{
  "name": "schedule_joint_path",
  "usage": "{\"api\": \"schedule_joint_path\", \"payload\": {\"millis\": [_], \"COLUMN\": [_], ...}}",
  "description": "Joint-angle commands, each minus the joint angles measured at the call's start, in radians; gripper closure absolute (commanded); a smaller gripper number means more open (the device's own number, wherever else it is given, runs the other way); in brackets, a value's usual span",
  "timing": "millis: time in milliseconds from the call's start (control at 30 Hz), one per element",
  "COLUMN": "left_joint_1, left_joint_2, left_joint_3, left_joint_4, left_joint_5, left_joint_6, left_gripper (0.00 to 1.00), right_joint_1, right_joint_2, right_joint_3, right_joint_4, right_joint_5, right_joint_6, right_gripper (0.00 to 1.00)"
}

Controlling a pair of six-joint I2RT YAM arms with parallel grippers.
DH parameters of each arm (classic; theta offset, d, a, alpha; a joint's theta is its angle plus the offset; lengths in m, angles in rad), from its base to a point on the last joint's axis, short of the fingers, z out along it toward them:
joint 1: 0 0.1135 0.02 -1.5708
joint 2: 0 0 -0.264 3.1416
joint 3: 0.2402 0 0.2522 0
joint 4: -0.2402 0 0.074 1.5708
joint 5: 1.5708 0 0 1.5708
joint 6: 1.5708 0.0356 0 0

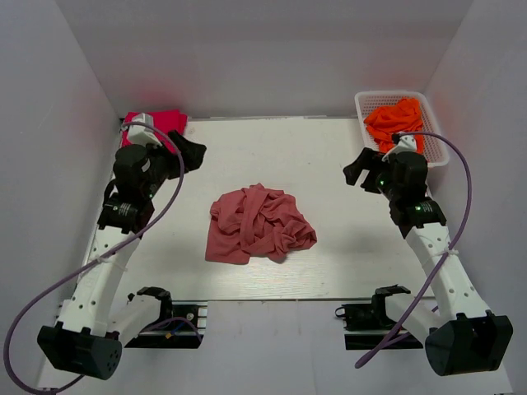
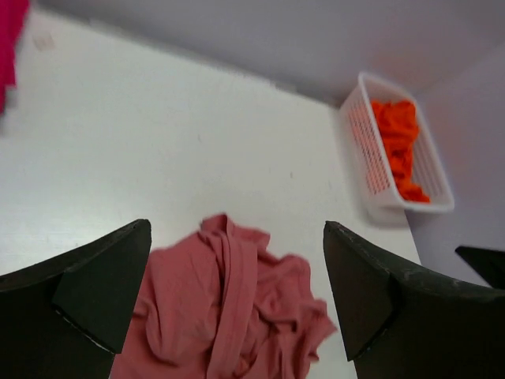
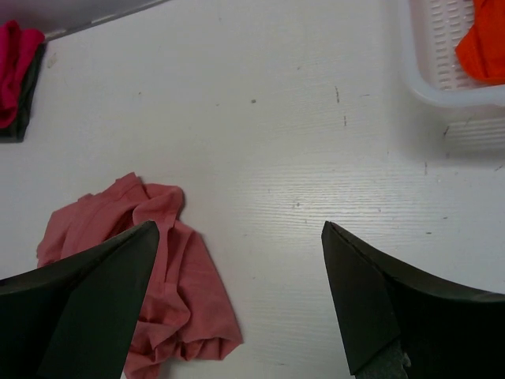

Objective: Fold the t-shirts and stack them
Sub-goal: Flatten out the tshirt

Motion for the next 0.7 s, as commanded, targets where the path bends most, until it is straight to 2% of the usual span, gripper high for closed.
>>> {"api": "schedule_joint_path", "payload": {"millis": [0,67,133,200,233,333,367,400,467,567,667], "left_joint_1": [0.003,0.003,0.003,-0.017,-0.017,-0.017,-0.028,-0.043,-0.069,-0.144,-0.236], "left_joint_2": [-0.006,-0.006,0.005,0.032,0.055,0.071,0.081,0.101,0.112,0.121,0.198], "left_joint_3": [-0.038,-0.093,-0.105,-0.083,-0.072,-0.116,-0.14,-0.192,-0.245,-0.332,-0.342], "left_joint_4": [-0.071,-0.036,-0.023,-0.083,-0.106,-0.155,-0.137,-0.102,-0.068,-0.025,-0.037], "left_joint_5": [0.144,0.155,0.188,0.233,0.26,0.317,0.348,0.442,0.492,0.474,0.448], "left_joint_6": [-0.05,-0.094,-0.07,0.008,0.027,0.038,0.028,0.028,-0.001,-0.033,-0.033], "left_gripper": [0.0,0.0,0.0,0.0,0.0,0.0,0.0,0.0,0.0,0.0,0.0], "right_joint_1": [-0.002,0.001,0.0,0.001,0.001,0.001,0.004,0.004,0.01,0.021,0.047], "right_joint_2": [-0.013,-0.007,-0.004,0.001,0.005,0.051,0.082,0.102,0.184,0.279,0.355], "right_joint_3": [0.027,0.02,0.003,-0.046,-0.054,-0.056,-0.041,-0.016,0.022,0.056,0.061], "right_joint_4": [-0.014,-0.017,0.007,0.065,0.079,0.093,0.09,0.078,0.061,0.056,0.072], "right_joint_5": [-0.08,-0.081,-0.081,-0.09,-0.103,-0.134,-0.175,-0.235,-0.336,-0.424,-0.449], "right_joint_6": [-0.001,0.019,-0.003,-0.004,-0.056,-0.05,-0.049,-0.055,-0.058,-0.044,-0.024], "right_gripper": [0.1,0.1,0.1,0.1,0.1,0.1,0.1,0.1,0.1,0.1,0.1]}}
